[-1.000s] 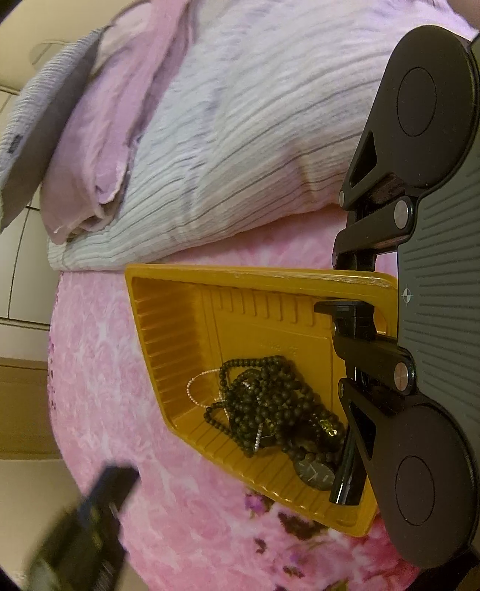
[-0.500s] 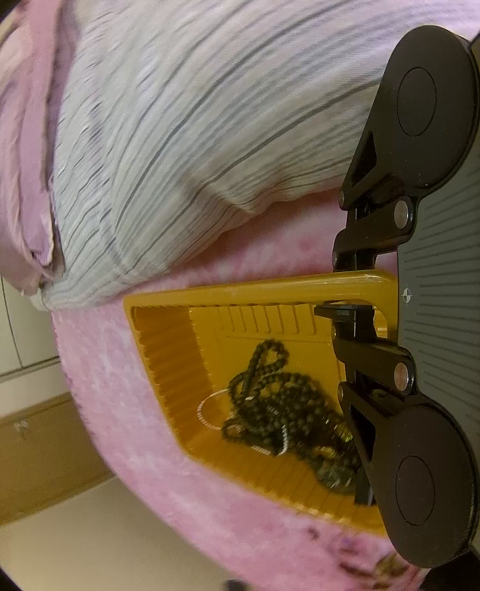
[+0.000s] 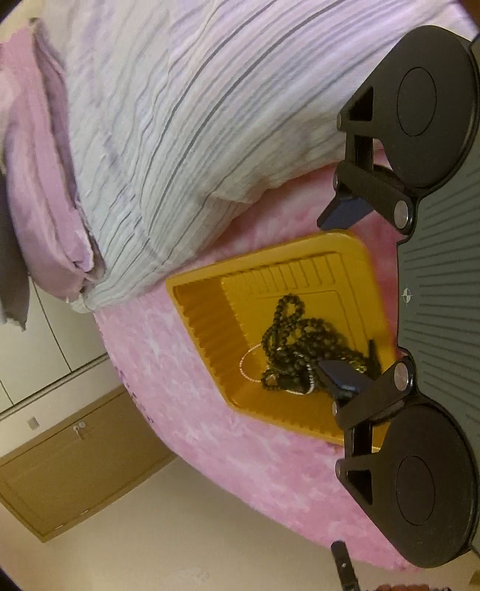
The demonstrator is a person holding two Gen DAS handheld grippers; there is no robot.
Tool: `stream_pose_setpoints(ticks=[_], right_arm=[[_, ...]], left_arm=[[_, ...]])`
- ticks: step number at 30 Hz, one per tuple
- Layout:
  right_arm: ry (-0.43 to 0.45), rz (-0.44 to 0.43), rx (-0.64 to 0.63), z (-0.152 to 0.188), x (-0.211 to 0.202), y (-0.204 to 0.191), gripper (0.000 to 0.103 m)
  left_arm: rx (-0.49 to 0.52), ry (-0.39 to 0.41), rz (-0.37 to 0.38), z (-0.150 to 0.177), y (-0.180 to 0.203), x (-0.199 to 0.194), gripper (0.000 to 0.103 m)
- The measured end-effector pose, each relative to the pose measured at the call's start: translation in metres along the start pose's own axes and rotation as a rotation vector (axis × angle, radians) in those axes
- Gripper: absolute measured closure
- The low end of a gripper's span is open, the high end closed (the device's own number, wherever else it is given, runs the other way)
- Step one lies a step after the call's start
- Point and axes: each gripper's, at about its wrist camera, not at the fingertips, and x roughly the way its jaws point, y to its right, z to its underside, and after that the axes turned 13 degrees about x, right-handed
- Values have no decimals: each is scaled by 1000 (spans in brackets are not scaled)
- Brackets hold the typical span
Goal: Organize jewelry
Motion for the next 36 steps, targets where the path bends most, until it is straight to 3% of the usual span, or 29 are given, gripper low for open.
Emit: stream_pose_setpoints(ticks=[2, 9, 15, 26, 36], right_arm=[[19, 32, -9, 13, -6, -9, 23], [81, 179, -104, 52, -26, -43, 22], [-14, 158, -166, 85, -18, -72, 22], [-53, 185, -234, 119, 5, -115, 22], [-88, 201, -300, 140, 19, -138, 22]], left_arm=[[-30, -12, -30, 11, 1, -4, 14], [-66, -25, -42, 42, 25, -15, 1], [-57, -54, -46, 62, 54, -18, 1], [-94, -116, -54, 75, 64, -13, 1], [-59, -145, -71, 80, 68, -9, 1]])
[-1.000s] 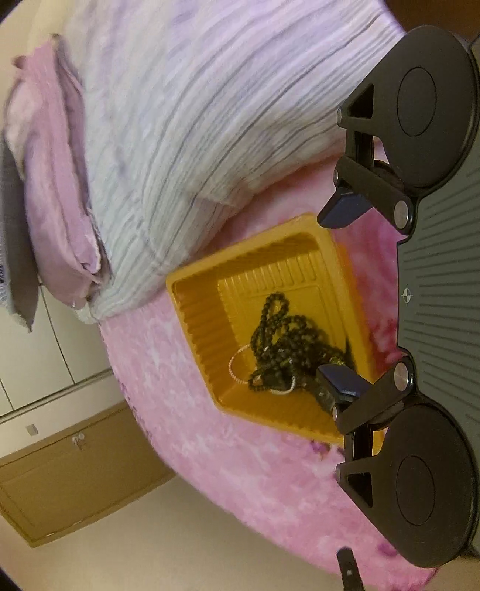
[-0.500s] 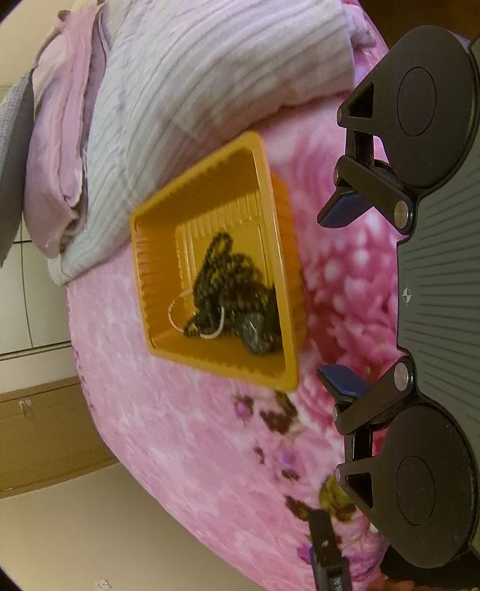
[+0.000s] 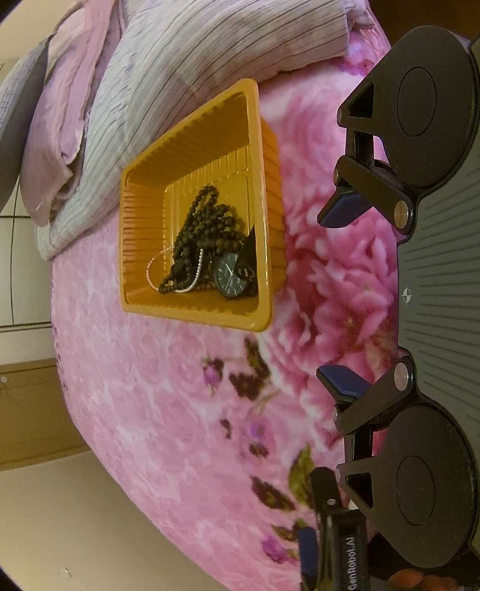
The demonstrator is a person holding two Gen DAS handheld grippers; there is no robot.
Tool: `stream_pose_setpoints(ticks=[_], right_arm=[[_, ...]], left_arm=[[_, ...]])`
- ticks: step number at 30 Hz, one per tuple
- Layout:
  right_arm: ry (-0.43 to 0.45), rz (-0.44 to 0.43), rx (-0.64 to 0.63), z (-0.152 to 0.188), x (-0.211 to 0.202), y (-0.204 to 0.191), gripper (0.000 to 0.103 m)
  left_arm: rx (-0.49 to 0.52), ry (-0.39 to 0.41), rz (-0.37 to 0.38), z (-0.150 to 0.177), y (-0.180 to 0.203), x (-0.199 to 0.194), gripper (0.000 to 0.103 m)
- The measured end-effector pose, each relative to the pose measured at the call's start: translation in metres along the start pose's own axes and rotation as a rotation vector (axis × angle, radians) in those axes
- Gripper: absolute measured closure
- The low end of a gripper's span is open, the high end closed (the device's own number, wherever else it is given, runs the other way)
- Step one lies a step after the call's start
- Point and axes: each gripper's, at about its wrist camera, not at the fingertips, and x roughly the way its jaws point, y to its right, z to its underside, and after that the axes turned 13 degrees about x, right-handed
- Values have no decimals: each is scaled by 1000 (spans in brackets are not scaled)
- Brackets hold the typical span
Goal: Organize jewelry
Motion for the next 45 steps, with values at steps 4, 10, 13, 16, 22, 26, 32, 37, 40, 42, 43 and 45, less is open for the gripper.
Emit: stream_pose_setpoints(ticks=[4, 10, 13, 16, 22, 26, 32, 37, 40, 42, 43, 45], right_arm=[[-9, -7, -3, 1, 3, -5, 22], [-10, -19, -11, 0, 5, -10, 22], [-4, -19, -10, -1, 4, -11, 22], [-3, -19, -9, -1, 4, -11, 22], [-1, -21, -8, -2, 2, -12, 22], [-2, -20, -8, -2, 3, -12, 22], [-1, -21, -9, -2, 3, -12, 22], [-1, -20, -9, -2, 2, -12, 22], [-1, -22, -8, -1, 2, -12, 22], [-1, -22, -9, -1, 2, -12, 22], [-1, -22, -9, -2, 2, -12, 22], [-1, -21, -9, -1, 2, -12, 22]], left_arm=[[4, 5, -6, -1, 0, -1, 0], [7, 4, -9, -1, 0, -1, 0], [2, 5, -10, -1, -1, -2, 0], [2, 8, -9, -1, -2, -3, 0], [6, 11, -9, 0, 0, -4, 0], [7, 11, -11, 0, 0, -4, 0], [7, 11, -10, 0, 0, -4, 0], [6, 12, -11, 0, 2, -4, 0], [9, 12, -12, 0, 2, -5, 0], [10, 13, -11, 0, 2, -4, 0], [10, 13, -10, -1, 2, -4, 0], [10, 12, -11, -1, 2, -4, 0]])
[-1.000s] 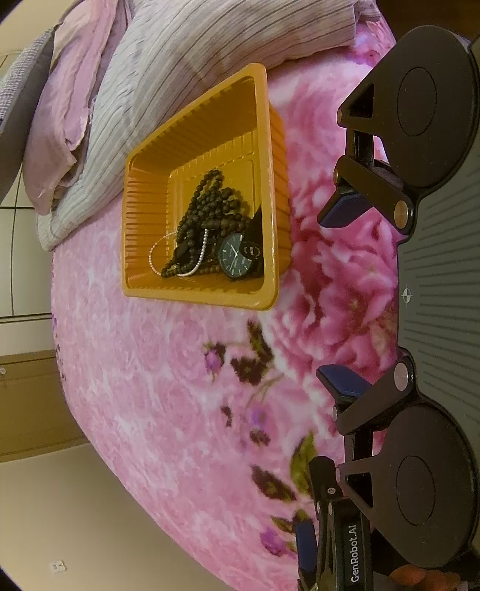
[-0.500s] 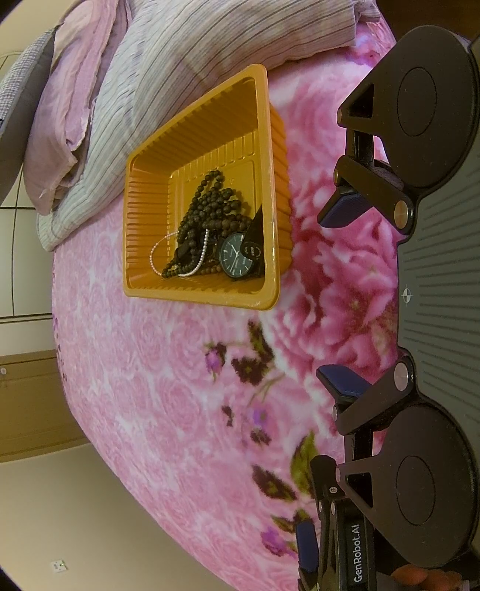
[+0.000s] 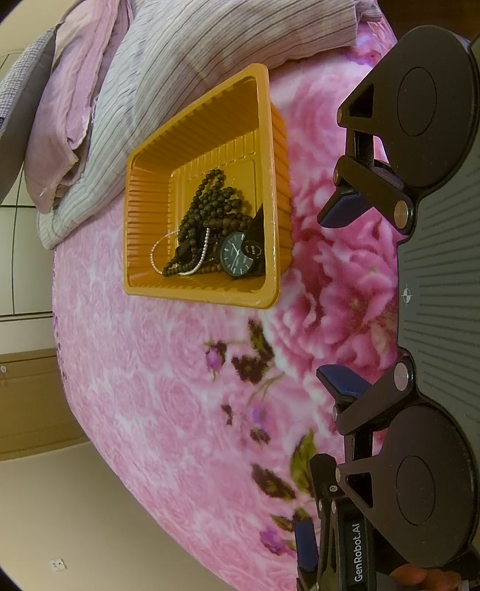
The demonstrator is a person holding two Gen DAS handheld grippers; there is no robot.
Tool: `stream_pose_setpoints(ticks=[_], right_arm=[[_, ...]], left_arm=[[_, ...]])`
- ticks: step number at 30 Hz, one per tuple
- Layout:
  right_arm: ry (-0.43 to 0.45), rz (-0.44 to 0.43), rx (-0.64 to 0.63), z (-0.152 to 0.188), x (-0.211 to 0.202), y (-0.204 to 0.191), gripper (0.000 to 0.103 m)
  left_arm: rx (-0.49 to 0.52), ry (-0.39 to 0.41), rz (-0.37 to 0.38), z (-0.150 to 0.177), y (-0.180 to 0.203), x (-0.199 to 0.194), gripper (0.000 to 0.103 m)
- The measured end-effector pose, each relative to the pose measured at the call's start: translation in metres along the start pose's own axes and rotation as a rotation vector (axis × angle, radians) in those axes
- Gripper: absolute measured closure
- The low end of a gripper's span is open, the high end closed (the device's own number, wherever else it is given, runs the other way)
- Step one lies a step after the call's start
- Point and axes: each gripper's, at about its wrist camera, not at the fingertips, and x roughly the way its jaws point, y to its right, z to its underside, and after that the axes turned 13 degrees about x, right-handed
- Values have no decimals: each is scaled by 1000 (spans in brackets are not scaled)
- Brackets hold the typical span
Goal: Organize jewelry
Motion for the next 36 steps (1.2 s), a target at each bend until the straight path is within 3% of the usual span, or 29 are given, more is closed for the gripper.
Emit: stream_pose_setpoints(ticks=[36], right_arm=[[8, 3, -8, -6, -2, 0, 22]], left_arm=[[20, 11, 6, -3, 2, -3, 0]])
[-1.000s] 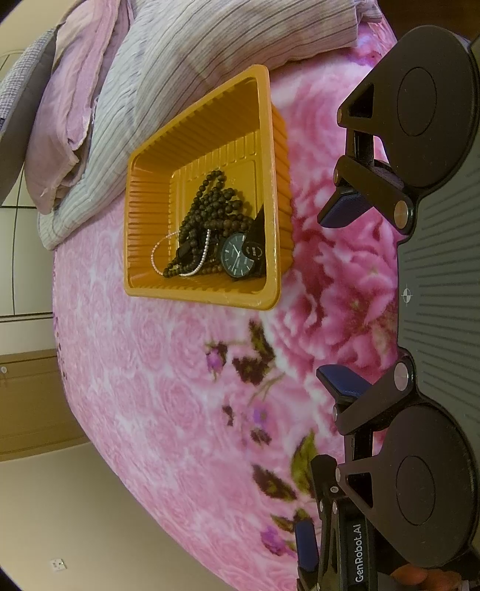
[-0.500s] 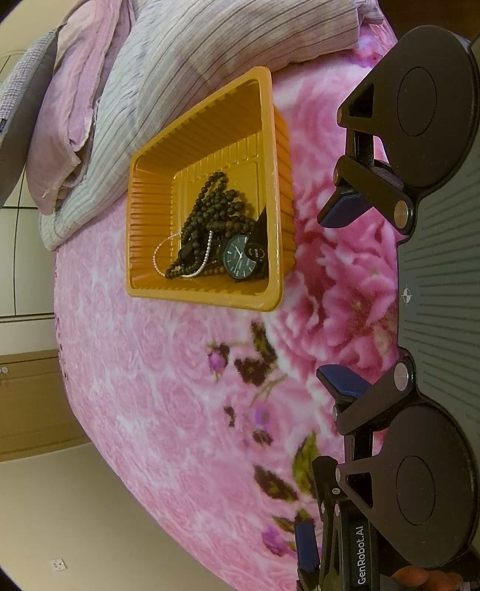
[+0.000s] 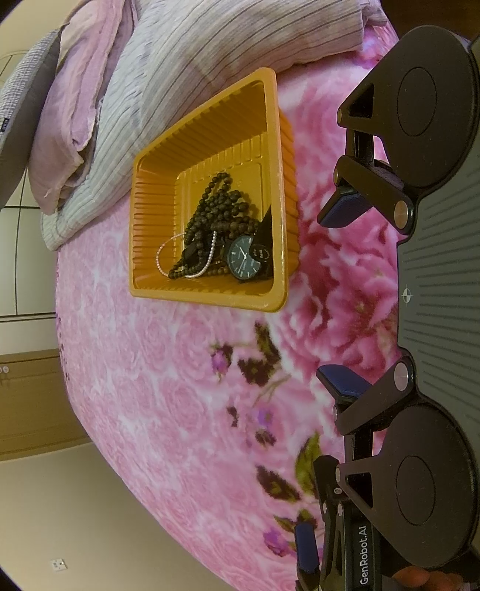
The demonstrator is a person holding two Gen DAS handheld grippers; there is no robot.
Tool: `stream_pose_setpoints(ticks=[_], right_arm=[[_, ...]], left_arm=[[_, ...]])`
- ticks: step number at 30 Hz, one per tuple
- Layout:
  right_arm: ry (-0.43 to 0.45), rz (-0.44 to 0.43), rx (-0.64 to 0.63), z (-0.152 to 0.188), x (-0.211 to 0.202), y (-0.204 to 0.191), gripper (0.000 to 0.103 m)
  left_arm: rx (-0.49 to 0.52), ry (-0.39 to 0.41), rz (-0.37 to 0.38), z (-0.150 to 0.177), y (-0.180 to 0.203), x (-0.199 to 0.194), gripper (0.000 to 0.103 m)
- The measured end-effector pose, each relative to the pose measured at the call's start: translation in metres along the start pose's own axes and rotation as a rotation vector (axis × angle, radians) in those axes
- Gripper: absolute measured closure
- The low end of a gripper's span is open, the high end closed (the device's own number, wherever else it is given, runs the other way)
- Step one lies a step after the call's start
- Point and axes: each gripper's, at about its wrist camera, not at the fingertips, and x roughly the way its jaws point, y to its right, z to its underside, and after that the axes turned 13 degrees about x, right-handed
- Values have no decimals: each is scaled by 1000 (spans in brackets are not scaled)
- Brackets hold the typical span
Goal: Organize jewelry
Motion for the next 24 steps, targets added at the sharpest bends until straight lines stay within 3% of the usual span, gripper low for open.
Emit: stream_pose_setpoints(ticks=[24], right_arm=[[2, 0, -1, 0, 0, 0, 22]], left_arm=[[5, 4, 3, -3, 1, 0, 0]])
